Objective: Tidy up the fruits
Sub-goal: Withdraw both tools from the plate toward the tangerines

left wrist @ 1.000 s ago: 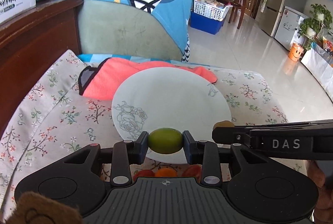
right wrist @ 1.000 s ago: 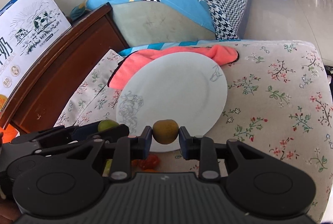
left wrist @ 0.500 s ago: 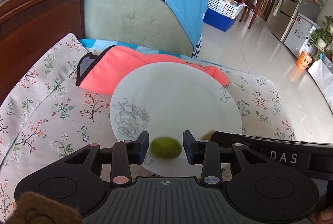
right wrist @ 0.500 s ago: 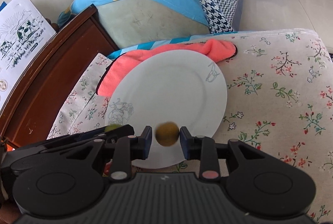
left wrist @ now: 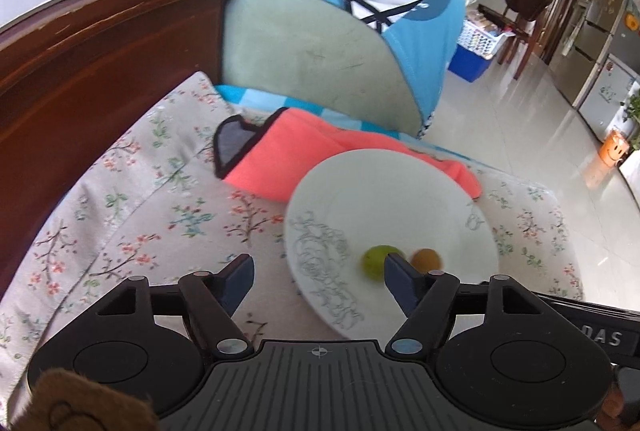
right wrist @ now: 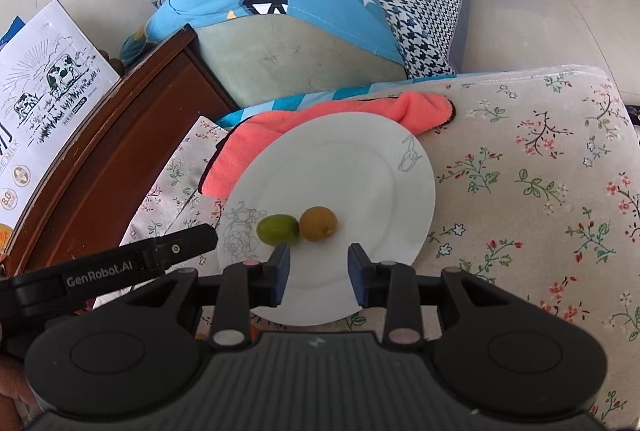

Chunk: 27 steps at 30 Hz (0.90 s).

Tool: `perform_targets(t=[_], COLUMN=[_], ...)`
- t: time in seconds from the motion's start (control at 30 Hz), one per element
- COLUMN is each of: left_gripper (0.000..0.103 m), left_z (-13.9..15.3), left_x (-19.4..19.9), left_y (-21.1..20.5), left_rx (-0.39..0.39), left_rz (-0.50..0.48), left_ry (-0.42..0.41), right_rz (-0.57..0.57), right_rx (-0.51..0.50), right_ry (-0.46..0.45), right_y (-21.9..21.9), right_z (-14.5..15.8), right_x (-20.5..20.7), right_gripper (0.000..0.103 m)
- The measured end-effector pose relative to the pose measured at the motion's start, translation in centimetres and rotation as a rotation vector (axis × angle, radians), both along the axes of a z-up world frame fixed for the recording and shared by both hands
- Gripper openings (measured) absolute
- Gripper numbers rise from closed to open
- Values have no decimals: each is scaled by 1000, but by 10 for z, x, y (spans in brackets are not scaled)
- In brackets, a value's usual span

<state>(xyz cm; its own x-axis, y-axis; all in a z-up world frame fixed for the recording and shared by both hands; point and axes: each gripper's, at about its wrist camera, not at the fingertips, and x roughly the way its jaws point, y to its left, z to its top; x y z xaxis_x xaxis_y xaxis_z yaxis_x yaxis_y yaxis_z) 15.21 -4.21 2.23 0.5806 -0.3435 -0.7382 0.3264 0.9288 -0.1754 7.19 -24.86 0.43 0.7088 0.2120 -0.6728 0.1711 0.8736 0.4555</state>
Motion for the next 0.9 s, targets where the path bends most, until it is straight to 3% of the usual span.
perform_targets(t=[0.6, 0.9], left_gripper=[72, 72], left_z=[2, -10], left_x=[-11, -20], left_y=[43, 63], left_rx=[-6, 31], left_rz=[19, 37], left_ry=[40, 66], right_rz=[75, 99], right_rx=[-36, -56], right_ry=[47, 60], right_y=[4, 7], right_z=[-4, -1], right_x=[-20, -44], right_gripper=[38, 38])
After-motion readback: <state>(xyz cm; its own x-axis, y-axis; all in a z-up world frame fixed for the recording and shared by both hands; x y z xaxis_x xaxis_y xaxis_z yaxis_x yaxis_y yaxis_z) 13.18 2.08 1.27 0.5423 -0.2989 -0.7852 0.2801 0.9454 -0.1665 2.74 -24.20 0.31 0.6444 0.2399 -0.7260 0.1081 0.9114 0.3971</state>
